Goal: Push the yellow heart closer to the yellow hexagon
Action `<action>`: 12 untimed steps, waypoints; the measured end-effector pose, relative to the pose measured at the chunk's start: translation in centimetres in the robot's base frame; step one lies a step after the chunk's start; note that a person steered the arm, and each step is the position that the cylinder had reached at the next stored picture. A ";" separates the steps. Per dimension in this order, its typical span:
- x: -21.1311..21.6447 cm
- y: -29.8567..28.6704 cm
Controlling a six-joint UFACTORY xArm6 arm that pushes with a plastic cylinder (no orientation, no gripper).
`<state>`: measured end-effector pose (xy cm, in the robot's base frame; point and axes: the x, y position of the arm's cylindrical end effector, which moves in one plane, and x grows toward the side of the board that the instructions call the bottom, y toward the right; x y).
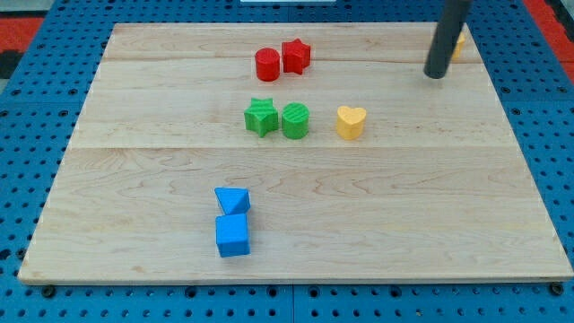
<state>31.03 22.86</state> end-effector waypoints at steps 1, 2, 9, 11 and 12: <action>-4.3 3.8; -7.8 -0.3; 6.1 -12.7; 2.1 -10.9; 0.9 -10.9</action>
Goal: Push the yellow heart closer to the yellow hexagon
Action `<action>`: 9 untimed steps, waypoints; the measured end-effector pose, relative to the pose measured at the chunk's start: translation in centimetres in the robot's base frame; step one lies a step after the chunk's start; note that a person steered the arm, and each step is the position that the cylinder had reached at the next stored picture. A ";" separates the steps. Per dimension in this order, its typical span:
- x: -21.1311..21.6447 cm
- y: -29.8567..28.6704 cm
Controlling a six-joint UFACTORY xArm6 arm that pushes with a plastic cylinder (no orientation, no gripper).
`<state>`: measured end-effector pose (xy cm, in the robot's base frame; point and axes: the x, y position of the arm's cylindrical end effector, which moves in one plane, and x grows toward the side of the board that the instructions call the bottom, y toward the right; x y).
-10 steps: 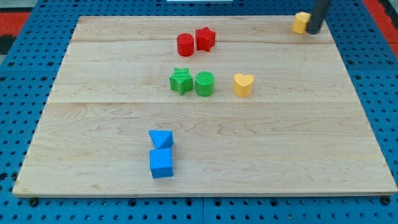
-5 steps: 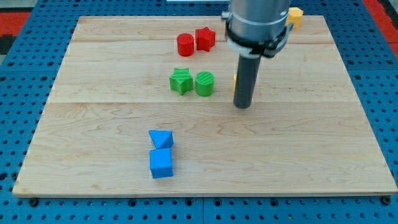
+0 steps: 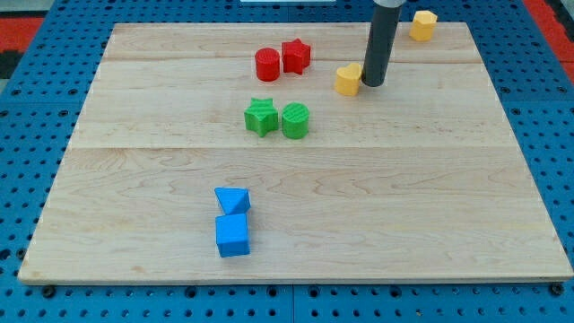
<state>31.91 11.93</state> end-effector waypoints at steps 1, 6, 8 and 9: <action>-1.0 0.0; 8.4 -2.7; 0.4 -2.5; -4.3 1.4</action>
